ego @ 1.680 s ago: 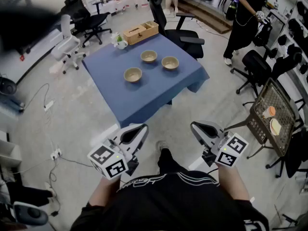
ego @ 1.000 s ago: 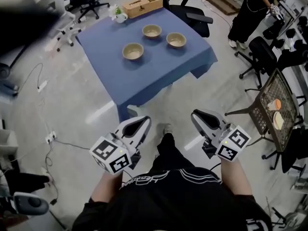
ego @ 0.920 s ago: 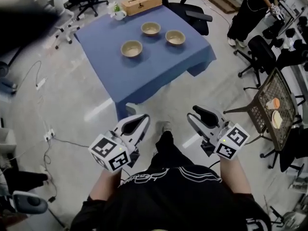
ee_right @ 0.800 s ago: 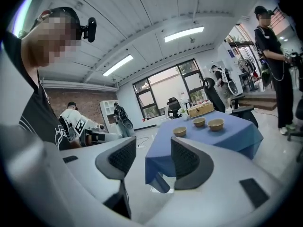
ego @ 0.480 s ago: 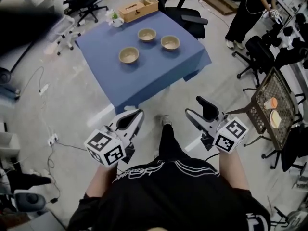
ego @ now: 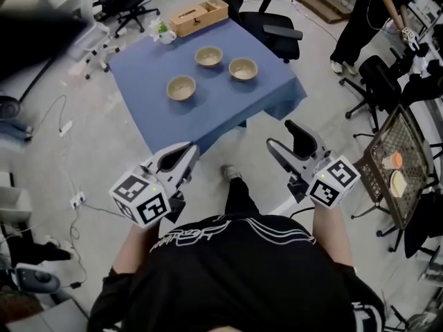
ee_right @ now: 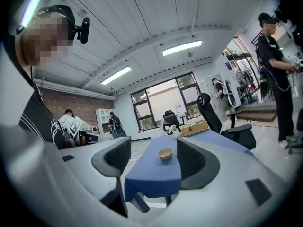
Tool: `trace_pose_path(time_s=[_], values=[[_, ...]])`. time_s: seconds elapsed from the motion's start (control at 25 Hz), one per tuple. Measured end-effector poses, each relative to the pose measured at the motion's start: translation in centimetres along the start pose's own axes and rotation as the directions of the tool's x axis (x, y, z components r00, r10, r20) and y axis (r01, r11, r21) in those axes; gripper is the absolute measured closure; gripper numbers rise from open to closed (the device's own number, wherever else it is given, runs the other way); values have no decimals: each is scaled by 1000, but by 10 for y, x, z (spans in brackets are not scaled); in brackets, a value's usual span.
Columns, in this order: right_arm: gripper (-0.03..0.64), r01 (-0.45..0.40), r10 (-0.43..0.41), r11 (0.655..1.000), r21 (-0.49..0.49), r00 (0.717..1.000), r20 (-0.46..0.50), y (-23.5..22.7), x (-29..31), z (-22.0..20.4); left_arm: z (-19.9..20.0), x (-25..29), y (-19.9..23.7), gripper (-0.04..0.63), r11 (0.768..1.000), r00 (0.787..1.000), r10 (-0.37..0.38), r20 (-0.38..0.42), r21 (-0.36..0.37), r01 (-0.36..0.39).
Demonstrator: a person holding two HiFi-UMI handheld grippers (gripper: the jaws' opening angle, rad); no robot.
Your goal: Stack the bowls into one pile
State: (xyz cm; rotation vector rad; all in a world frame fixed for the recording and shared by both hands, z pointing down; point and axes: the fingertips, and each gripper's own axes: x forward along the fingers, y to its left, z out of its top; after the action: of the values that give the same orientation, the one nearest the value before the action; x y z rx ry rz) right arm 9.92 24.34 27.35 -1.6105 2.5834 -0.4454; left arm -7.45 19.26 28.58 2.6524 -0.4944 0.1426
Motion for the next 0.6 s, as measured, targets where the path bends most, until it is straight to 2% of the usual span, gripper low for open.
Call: trace_pose_path(time_s=[0.2, 0.6], values=[[319, -10, 10, 1000, 7, 1000, -17, -59, 32, 13, 24, 46, 34, 570, 999, 999, 34, 21, -2, -34], [319, -60, 61, 998, 6, 993, -104, -156, 113, 36, 64, 138, 104, 569, 994, 996, 84, 1, -65, -84]])
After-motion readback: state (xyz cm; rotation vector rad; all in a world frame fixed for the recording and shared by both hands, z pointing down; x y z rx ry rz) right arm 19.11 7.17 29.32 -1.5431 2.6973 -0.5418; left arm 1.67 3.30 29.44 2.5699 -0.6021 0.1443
